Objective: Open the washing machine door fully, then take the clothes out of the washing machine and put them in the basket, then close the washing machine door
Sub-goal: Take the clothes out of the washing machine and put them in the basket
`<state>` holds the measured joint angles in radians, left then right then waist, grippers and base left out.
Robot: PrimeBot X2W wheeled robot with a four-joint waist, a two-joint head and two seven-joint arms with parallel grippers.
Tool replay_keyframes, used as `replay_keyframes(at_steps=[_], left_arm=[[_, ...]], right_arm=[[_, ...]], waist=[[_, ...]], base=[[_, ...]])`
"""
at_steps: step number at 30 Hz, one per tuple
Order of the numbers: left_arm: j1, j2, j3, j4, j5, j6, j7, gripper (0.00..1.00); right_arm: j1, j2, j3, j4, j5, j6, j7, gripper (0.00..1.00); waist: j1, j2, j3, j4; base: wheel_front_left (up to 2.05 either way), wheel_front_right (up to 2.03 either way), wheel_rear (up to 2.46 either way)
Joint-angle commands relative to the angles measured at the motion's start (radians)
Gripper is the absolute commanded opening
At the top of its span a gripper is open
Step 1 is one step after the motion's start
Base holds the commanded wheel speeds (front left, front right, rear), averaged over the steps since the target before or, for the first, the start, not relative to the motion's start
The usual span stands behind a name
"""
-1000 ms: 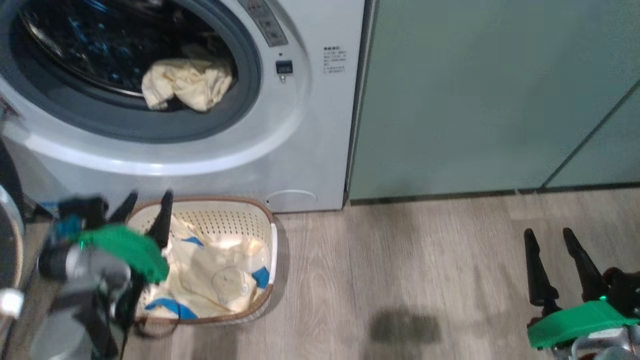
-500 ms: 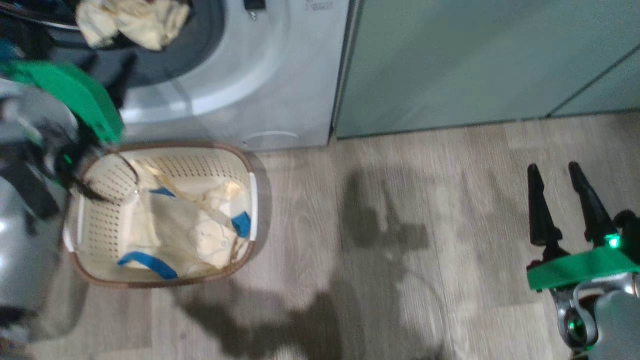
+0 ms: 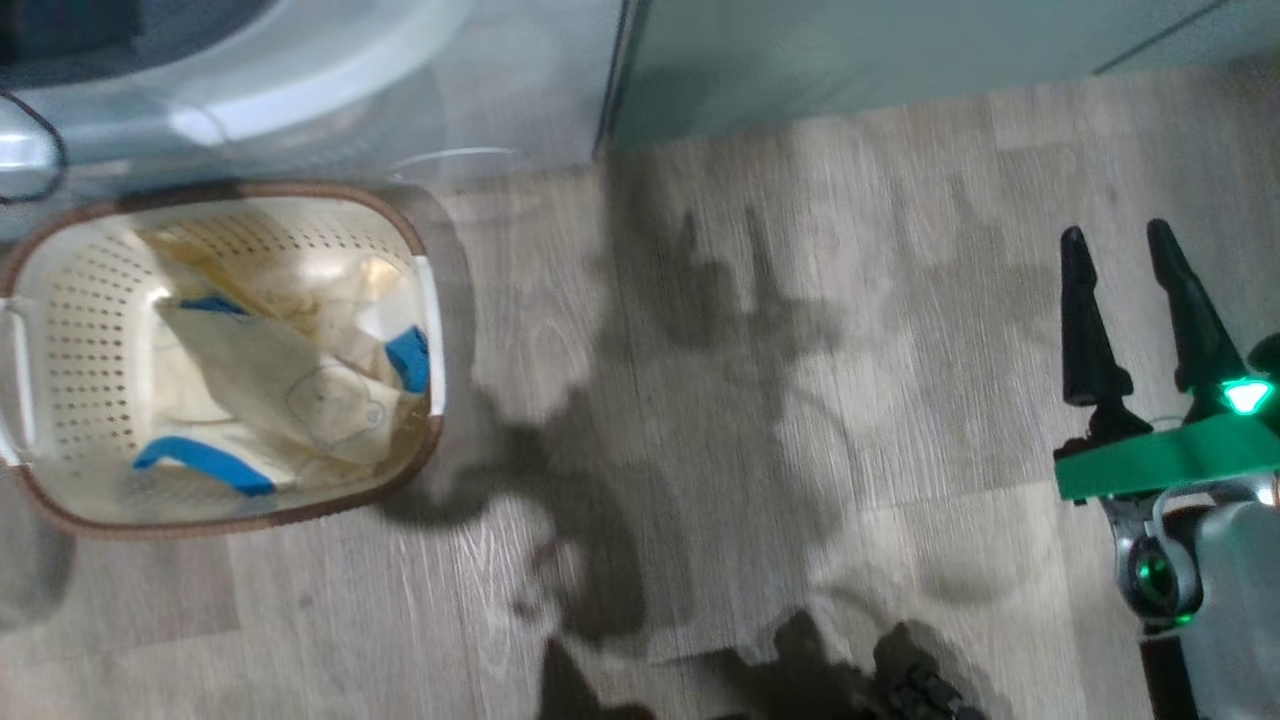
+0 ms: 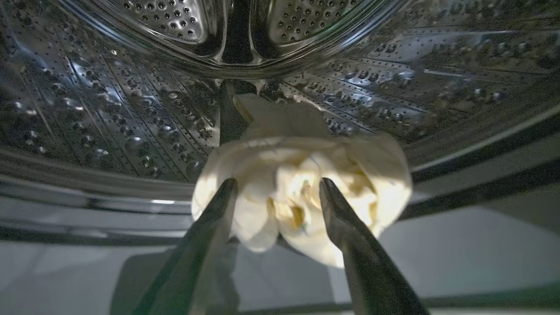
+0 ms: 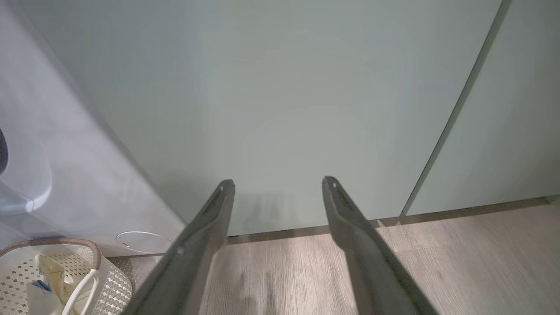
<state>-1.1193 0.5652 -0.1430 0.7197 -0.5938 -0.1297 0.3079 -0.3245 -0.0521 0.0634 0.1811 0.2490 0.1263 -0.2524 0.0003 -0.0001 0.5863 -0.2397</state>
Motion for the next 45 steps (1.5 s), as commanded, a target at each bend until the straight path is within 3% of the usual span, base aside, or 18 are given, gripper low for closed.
replay_keyframes(at_steps=[1, 21, 22, 23, 24, 34, 45], left_arm=[[-0.06, 0.084, 0.008, -0.013, 0.004, -0.001, -0.008, 1.0], [-0.237, 0.147, -0.259, 0.151, -0.086, -0.001, 0.102, 1.0], [-0.239, 0.148, -0.272, 0.158, -0.088, -0.001, 0.109, 0.84], [-0.242, 0.149, -0.284, 0.162, -0.092, -0.001, 0.114, 0.45], [-0.244, 0.15, -0.294, 0.165, -0.097, -0.001, 0.114, 0.0], [-0.207, 0.167, -0.378, 0.142, -0.191, -0.001, 0.028, 0.0], [-0.054, 0.161, -0.41, 0.082, -0.289, -0.001, -0.134, 0.0]], right_arm=[[-0.01, 0.001, 0.019, -0.032, 0.015, 0.004, -0.009, 1.0], [-0.057, 0.002, 0.034, -0.034, 0.03, 0.004, -0.009, 1.0], [-0.057, 0.002, 0.034, -0.034, 0.03, 0.004, -0.009, 1.0], [-0.056, 0.002, 0.034, -0.033, 0.03, 0.004, -0.009, 1.0], [-0.055, 0.002, 0.034, -0.033, 0.03, 0.004, -0.009, 1.0], [-0.043, 0.002, 0.024, -0.021, 0.02, 0.004, -0.009, 1.0], [0.013, 0.002, 0.001, -0.005, 0.003, 0.004, -0.009, 1.0]], waist=[[-0.0003, 0.0001, 0.042, -0.024], [-0.0003, 0.0001, 0.131, -0.052], [-0.0003, 0.0001, 0.131, -0.052], [-0.0003, 0.0001, 0.13, -0.052], [-0.0003, 0.0001, 0.129, -0.052], [-0.0003, 0.0001, 0.079, -0.039], [-0.0003, 0.0001, -0.06, 0.009]], base=[[0.0, 0.0, 0.0], [0.0, 0.0, 0.0], [0.0, 0.0, 0.0], [0.0, 0.0, 0.0], [0.0, 0.0, 0.0], [0.0, 0.0, 0.0], [0.0, 0.0, 0.0]])
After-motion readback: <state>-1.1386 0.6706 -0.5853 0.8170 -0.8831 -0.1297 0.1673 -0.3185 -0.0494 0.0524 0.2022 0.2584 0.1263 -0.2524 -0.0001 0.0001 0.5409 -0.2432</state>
